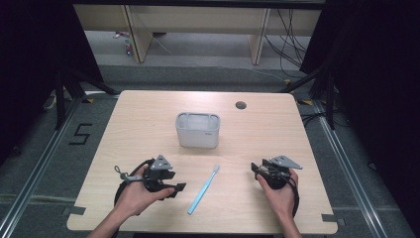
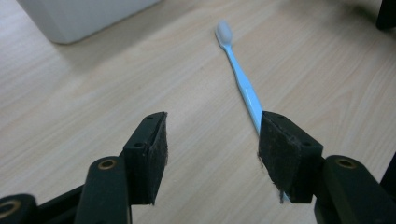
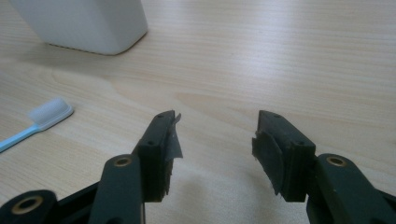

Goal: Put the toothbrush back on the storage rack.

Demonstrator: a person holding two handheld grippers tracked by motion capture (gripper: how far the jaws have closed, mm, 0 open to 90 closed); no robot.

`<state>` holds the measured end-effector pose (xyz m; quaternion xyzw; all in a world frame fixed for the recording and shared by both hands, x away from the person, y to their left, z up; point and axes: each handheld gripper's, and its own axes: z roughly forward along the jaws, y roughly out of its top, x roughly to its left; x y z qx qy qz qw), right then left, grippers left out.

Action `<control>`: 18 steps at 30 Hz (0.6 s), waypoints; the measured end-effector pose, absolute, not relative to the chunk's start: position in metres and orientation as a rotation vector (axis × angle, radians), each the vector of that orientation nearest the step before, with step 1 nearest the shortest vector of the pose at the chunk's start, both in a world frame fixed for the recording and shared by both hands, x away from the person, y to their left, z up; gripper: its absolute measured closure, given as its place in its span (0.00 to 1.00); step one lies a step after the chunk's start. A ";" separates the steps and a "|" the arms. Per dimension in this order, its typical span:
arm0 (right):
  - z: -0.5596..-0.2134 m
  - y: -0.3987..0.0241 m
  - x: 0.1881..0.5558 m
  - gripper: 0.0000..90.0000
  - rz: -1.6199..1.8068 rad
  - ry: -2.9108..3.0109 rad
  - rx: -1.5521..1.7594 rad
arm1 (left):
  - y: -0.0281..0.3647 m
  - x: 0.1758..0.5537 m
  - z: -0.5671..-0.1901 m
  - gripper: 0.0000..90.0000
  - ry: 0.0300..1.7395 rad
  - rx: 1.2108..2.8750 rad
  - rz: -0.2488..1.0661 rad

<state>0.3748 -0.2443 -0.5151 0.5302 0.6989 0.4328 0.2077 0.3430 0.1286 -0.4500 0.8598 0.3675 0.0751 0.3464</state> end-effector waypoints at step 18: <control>-0.515 -0.248 0.378 0.53 1.161 1.984 1.444 | 0.082 0.366 -0.450 0.44 1.032 2.552 0.037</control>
